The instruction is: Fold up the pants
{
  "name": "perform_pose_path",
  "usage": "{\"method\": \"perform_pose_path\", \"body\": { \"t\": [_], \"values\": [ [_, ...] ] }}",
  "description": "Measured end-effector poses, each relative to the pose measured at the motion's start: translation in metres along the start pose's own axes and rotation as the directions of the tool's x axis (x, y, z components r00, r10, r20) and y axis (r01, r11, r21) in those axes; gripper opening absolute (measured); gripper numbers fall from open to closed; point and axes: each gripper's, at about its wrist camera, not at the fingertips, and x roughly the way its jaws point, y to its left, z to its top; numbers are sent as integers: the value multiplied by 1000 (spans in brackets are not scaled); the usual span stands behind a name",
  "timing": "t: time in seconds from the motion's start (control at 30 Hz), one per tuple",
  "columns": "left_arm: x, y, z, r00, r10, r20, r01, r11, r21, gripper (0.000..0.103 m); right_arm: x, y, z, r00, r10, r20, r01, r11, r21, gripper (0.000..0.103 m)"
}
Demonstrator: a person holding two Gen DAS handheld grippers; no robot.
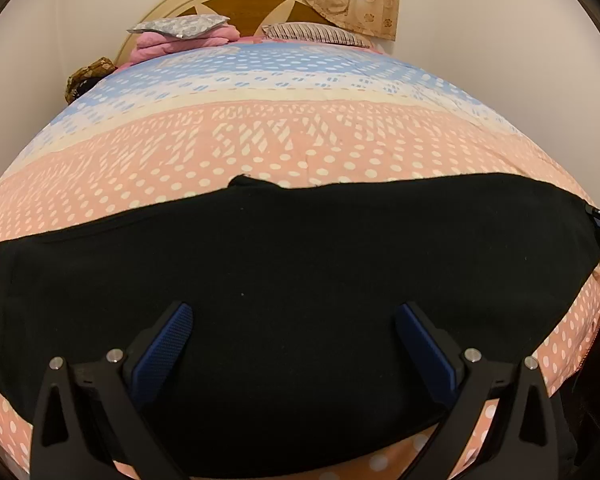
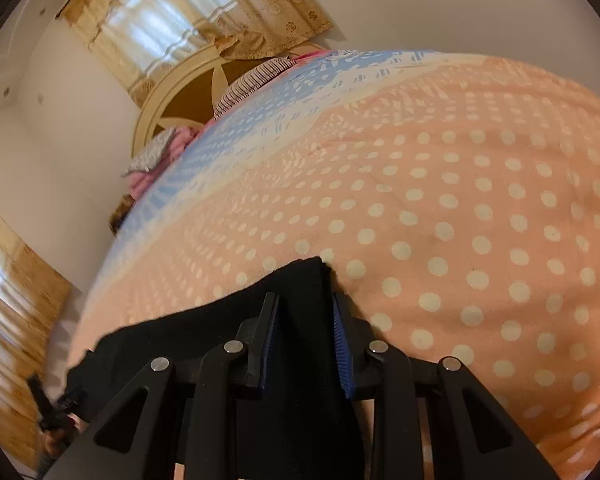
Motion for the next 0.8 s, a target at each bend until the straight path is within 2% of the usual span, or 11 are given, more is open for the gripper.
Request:
{"method": "perform_pose_path", "body": {
  "t": [0.07,0.13,0.4,0.47,0.63,0.8],
  "values": [
    [-1,0,-1,1000,2,3,-2,1000,1,103,-1,3,-1,1000,-20,7,20,1000,-11,16],
    [-4,4,-1,1000,-2,8,2,1000,-10,103,-6,0,-3,1000,5,22,-6,1000,25,10],
    [-9,22,-2,1000,4,11,-3,997,-71,103,-43,23,-14,995,-8,97,1,998,70,9],
    [-10,23,-2,1000,2,14,-1,997,-79,103,-54,38,-15,995,-11,97,3,997,79,9],
    [-12,24,-2,1000,-7,23,9,996,-89,103,-76,95,-20,993,66,97,-70,997,42,9],
    [-16,26,-2,999,-20,38,24,995,-95,103,-73,156,-33,991,119,62,-119,993,2,9]
  ]
}}
